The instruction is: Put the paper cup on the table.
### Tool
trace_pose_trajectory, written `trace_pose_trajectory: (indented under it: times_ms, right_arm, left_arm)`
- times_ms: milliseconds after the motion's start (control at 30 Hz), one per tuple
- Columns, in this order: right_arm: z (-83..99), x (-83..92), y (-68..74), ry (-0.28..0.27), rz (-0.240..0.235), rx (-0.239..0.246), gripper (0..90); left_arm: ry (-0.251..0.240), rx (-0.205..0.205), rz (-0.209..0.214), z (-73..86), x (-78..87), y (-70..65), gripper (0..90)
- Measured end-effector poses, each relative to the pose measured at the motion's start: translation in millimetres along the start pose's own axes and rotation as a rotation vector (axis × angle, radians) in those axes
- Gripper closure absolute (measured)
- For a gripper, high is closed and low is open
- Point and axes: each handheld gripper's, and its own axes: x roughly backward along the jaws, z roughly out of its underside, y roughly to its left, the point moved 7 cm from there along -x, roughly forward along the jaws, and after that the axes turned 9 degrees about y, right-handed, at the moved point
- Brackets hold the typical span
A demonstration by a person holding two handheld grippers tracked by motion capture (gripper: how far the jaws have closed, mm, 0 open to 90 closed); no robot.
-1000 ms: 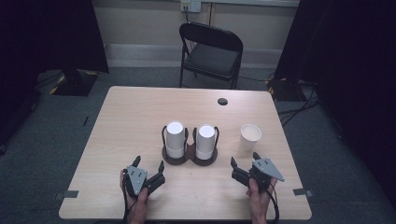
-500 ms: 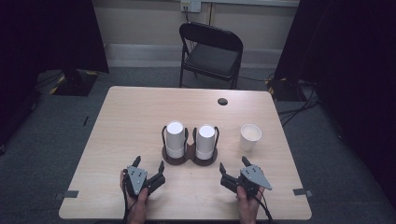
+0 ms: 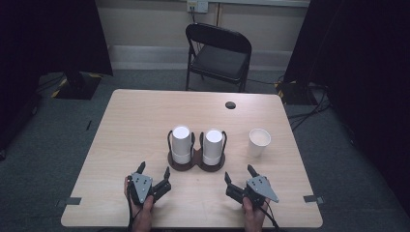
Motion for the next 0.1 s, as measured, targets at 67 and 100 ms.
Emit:
trace_pose_trajectory:
  times_ms: [67, 100]
  right_arm:
    - [-0.1, 0.1, -0.8, -0.002, 0.000, -0.006, 12.8]
    - [0.0, 0.3, -0.5, -0.002, 0.001, -0.004, 12.8]
  left_arm:
    - [-0.001, -0.001, -0.001, 0.0, 0.0, 0.0, 16.4]
    - [0.000, -0.002, -0.001, 0.0, 0.1, -0.2, 16.4]
